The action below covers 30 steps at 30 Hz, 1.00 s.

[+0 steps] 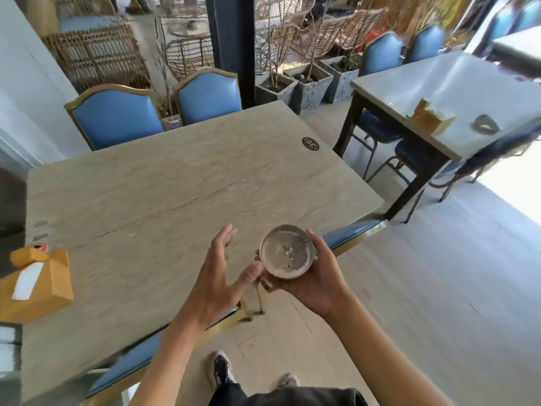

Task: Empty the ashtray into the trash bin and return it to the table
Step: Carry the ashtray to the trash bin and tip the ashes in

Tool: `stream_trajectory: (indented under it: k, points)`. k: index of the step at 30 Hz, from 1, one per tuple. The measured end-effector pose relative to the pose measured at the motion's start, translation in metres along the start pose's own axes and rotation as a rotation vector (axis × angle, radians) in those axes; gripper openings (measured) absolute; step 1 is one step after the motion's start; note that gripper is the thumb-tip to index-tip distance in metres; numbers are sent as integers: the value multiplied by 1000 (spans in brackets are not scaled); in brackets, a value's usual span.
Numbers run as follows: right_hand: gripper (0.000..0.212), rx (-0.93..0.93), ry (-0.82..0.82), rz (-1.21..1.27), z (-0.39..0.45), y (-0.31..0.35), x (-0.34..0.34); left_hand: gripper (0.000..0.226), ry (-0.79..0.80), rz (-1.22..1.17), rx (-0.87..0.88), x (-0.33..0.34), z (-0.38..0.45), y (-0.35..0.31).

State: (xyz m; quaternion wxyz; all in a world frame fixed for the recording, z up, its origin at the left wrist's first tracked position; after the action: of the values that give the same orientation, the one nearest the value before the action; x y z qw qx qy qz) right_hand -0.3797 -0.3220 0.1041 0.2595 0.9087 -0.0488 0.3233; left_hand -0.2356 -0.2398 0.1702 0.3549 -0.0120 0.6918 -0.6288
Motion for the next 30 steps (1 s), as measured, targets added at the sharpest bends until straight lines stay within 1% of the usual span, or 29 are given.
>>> stream_trajectory:
  k: [2, 5, 11, 15, 16, 20, 26, 30]
  points:
    - [67, -48, -12, 38, -9, 23, -28, 95, 27, 25, 4, 21, 3, -1]
    - [64, -97, -37, 115, -23, 56, -65, 89, 88, 28, -7, 56, 9, -9]
    - [74, -179, -90, 257, -33, 113, -125, 92, 255, 107, -3, 128, 39, -23]
    - [66, -220, -136, 346, -28, 154, -159, 91, 330, 113, 11, 174, 78, -34]
    - [67, -231, -148, 358, -25, 164, -167, 92, 340, 112, 23, 185, 90, -38]
    - [74, -260, -248, 341, -9, 201, -195, 88, 369, 108, 65, 227, 136, -56]
    - [64, -258, -440, 325, 17, 255, -233, 82, 431, 73, 46, 288, 208, -70]
    - [67, -245, -437, 347, 36, 287, -240, 80, 480, 84, 54, 317, 245, -72]
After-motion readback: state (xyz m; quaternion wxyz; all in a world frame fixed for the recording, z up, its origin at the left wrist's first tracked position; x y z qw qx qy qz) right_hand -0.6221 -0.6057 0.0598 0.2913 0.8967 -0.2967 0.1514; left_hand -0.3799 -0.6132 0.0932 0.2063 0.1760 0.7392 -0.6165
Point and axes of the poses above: each hand's wrist, its own z-axis towards the middle knuckle, its own x-axis out of the palm, y = z × x, the point moved 9 cm from there along z, towards the middle knuckle, and after that the axes turned 11 degrees about -y, right-handed, at the moved point
